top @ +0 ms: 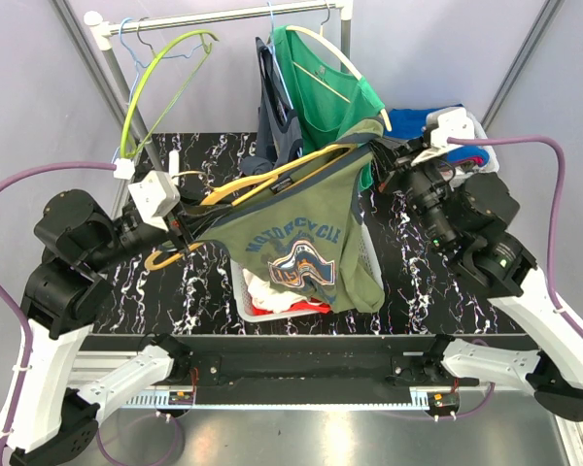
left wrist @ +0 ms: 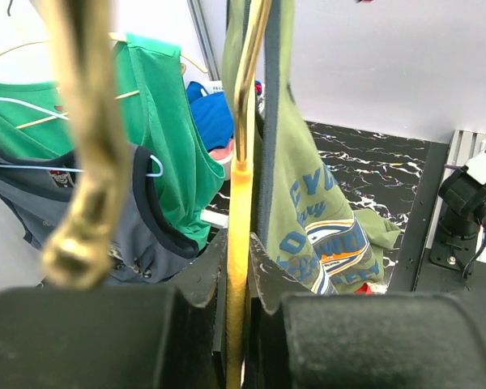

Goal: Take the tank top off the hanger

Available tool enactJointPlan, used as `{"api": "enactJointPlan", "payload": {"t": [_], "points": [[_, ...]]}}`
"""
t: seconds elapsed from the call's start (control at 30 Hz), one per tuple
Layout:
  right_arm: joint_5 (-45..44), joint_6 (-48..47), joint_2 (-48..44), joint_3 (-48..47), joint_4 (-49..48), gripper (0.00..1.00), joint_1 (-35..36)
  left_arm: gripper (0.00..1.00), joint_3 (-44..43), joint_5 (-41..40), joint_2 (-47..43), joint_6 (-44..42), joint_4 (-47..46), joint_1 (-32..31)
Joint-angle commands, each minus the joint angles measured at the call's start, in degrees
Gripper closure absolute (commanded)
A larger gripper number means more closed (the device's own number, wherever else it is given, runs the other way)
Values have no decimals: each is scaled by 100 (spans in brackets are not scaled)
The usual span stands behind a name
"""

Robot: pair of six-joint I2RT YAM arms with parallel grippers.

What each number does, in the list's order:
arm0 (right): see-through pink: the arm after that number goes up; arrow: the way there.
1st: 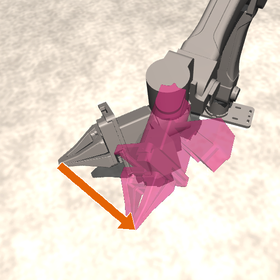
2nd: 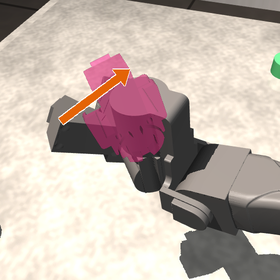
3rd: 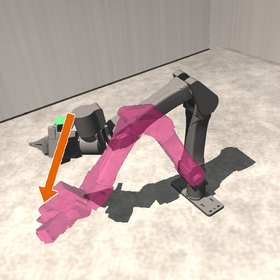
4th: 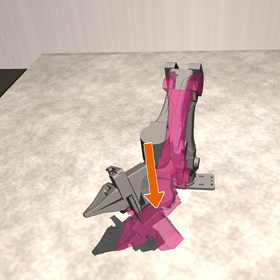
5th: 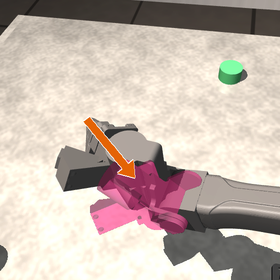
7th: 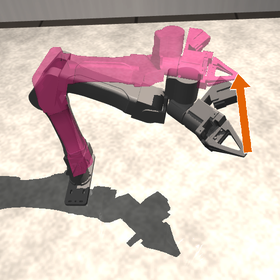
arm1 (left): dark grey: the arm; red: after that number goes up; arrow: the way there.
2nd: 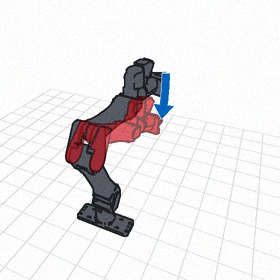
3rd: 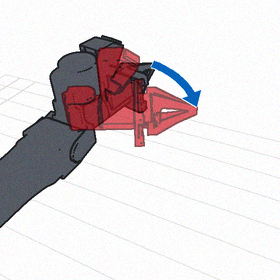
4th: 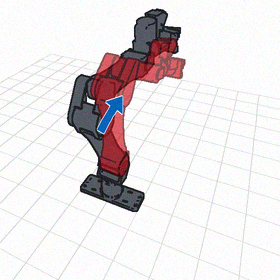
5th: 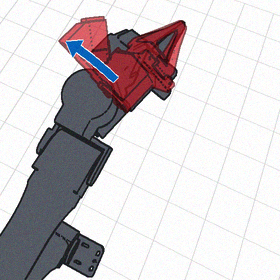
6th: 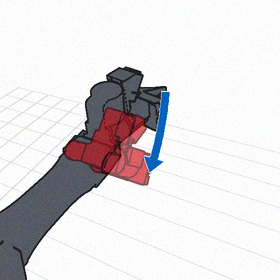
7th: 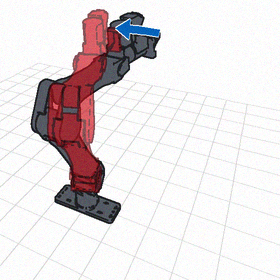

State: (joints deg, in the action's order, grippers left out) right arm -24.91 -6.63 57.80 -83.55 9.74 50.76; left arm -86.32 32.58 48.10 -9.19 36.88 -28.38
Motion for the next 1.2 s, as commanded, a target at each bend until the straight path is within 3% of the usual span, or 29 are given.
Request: {"api": "enactJointPlan", "payload": {"t": [0.0, 0.3, 0.4, 0.53, 0.57, 0.67, 0.77, 0.9, 1.17], "points": [[-551, 109, 64, 84, -121, 100, -425, 89, -218, -6, -99, -57, -287, 78], [318, 628, 205, 892, -51, 100, -937, 89, -341, -23, -266, -162, -243, 70], [1117, 830, -179, 1383, -156, 98, -928, 89, -411, -111, -239, -232, -243, 78], [1752, 936, -699, 1745, -96, 58, -928, 89, -587, -208, -125, -364, -243, 78], [1822, 858, -770, 1728, 88, 38, -928, 89, -657, -234, -90, -373, -243, 78], [2033, 699, -946, 1421, 562, 7, -928, 89, -719, -357, 85, -399, -313, 70], [2034, 507, -1139, 947, 854, 2, -928, 89, -745, -462, 244, -469, -489, 78], [2077, 391, -1228, 105, 1065, 4, -928, 89, -1000, -209, 717, -784, -437, 70], [3141, 49, -1253, -487, 1381, 10, -928, 84, -1361, 941, 1272, -1698, 819, 70]]}}
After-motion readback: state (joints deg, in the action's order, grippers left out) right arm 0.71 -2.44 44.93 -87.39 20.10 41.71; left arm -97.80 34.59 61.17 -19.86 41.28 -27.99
